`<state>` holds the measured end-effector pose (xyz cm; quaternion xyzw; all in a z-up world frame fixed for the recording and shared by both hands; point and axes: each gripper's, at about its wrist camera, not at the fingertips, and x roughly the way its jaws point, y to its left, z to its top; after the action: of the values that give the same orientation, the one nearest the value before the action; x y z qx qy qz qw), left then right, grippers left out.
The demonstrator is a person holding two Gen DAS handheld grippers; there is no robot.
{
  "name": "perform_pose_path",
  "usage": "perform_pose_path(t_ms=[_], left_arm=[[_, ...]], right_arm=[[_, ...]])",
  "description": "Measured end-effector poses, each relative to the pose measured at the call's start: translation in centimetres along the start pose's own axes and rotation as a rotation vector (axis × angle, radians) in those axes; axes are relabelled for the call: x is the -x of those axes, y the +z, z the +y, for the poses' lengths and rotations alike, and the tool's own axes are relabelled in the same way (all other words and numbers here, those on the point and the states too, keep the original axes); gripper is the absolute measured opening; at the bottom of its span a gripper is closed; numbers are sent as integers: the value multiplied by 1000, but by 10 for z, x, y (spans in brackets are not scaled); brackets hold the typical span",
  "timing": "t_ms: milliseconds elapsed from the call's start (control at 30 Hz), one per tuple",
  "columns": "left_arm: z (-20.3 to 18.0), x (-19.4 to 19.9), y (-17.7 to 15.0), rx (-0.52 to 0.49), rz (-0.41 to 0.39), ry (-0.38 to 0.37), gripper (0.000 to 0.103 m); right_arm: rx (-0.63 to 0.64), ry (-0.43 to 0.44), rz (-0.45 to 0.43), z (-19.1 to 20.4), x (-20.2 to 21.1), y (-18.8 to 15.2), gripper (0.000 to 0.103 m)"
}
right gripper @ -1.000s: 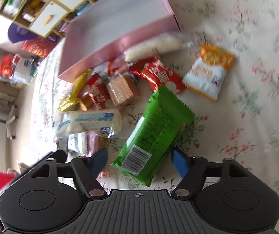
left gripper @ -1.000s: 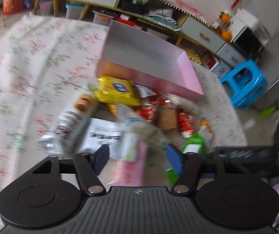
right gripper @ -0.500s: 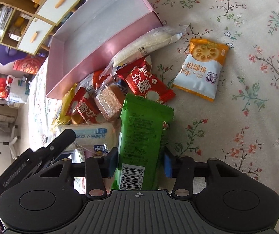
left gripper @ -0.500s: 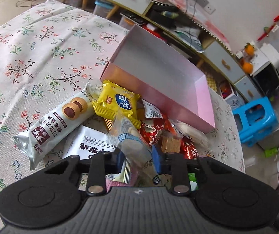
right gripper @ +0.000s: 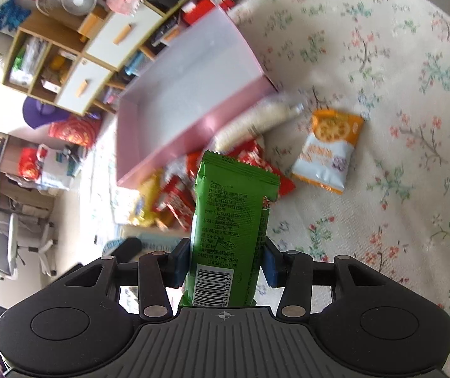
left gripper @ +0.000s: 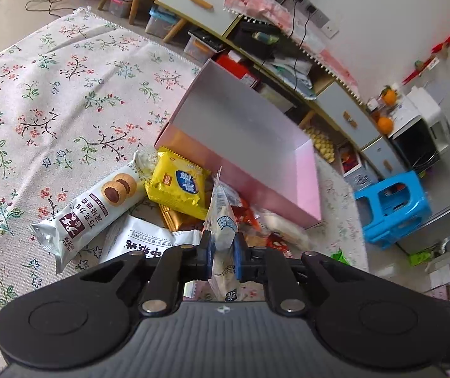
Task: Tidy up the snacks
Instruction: 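Grasp the green wafer pack with the right gripper while the left gripper grasps a clear wrapped snack, then carry both snacks over the pink box and open both grippers to drop them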
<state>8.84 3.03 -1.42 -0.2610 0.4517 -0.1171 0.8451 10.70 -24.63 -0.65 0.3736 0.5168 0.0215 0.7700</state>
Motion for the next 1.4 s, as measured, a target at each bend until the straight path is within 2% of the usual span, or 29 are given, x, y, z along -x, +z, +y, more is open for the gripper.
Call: perform_pose_path(t_ms=[133,367,567,700,933,1167,1300,1400], left_arm=[[-1,9,8,-4,-18,-31,11],[-18,11,51,-89,-141,-30,11],[-13,-26,76,-147,-197,-35,11],[-4,-53,83,-185,-211,-66,11],[-12,-81,95,-343,-123,1,11],[-4,-87,95,-384,-24,18,11],[0,-86,99,-369,44,39,12],[0,-85,99,-395,72,66,12]], right_arm=[[-3,-15,-37,10,4,15,45],[3,-46,-119,32,-1,58,45],[39,-19,-197,43,-24,96,45],[96,-6,-258,42,-45,116,45],[212,-81,-236,50,-80,134,45],[268,-140,-145,50,-113,133,45],[280,-151,-115,50,-119,131,45],[286,-157,-107,50,-119,131,45]])
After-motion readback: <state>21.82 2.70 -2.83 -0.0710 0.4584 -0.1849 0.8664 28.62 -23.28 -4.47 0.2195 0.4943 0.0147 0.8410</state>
